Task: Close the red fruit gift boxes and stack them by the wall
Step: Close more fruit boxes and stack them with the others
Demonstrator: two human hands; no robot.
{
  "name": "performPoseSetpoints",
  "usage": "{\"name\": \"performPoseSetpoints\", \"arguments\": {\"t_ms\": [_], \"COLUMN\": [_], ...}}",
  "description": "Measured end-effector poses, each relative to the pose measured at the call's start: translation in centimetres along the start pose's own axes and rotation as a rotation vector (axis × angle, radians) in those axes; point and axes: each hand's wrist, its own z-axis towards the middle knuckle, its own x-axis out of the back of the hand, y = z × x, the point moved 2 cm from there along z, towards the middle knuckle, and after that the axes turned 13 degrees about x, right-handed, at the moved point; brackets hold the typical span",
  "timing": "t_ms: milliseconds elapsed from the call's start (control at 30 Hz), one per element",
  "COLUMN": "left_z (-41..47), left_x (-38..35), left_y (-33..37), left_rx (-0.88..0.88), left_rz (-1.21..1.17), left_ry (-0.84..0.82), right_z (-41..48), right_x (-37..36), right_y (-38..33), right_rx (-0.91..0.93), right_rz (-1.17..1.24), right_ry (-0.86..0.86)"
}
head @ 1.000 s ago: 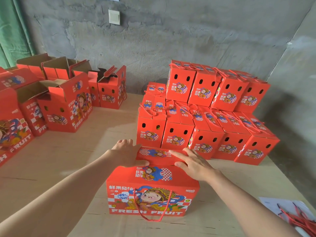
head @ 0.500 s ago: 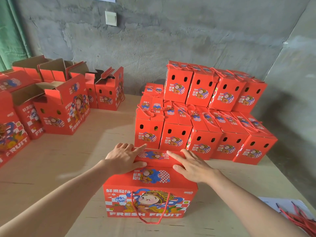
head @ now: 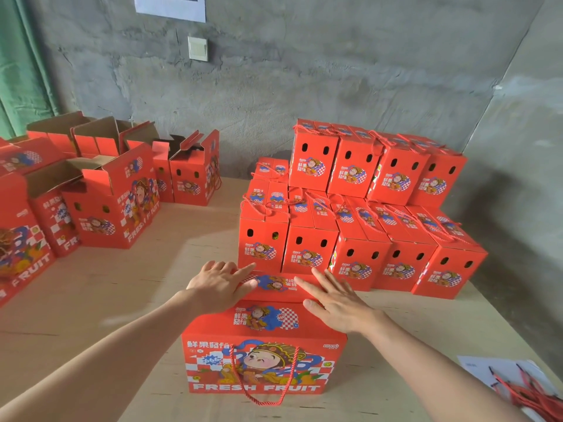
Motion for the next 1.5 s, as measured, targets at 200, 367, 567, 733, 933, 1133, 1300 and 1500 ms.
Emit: {"name": "performPoseSetpoints", "arguments": {"t_ms": [200, 367, 567, 733, 933, 1133, 1300, 1500], "left_z": [0.6, 1.3, 0.6, 0.9, -1.0, -1.3, -4.5, -6.8], "left_x": [0.2, 1.5, 0.4, -0.6, -2.0, -1.4, -2.6, -3.4], "left_y": [-0.9, -2.4, -3.2, -2.3, 0.6, 0.8, 1.8, 2.6], "left_rx": [-0.077, -0.255, -0.181, -0.034, -0.023, -0.03, 0.03, 0.087], "left_rz": [0.064, 0.098, 0.029, 0.047, 0.067, 0.03, -0.051, -0.073], "left_ry": [-0.15, -0.313, -0.208, -0.167, -0.102, -0.102, -0.031, 0.056], "right_z": [0.1, 0.0, 0.1, 0.4, 0.9, 1.2, 1.0, 1.1], "right_x": [-0.3, -0.6, -0.4, 0.0, -0.9, -0.5, -0.8, -0.7], "right_y": [-0.3, 0.0, 0.0, 0.0, -1.8, -2.2, -2.9, -2.7], "right_rx": [-0.031, -0.015, -0.012, -0.03, 0.031, 0.031, 0.055, 0.085], "right_rz": [0.069, 0.064, 0.043, -0.034, -0.034, -0.035, -0.036, -0.074], "right_ry": [0.066, 0.091, 0.066, -0.026, 0.046, 0.005, 0.044, -0.036]}}
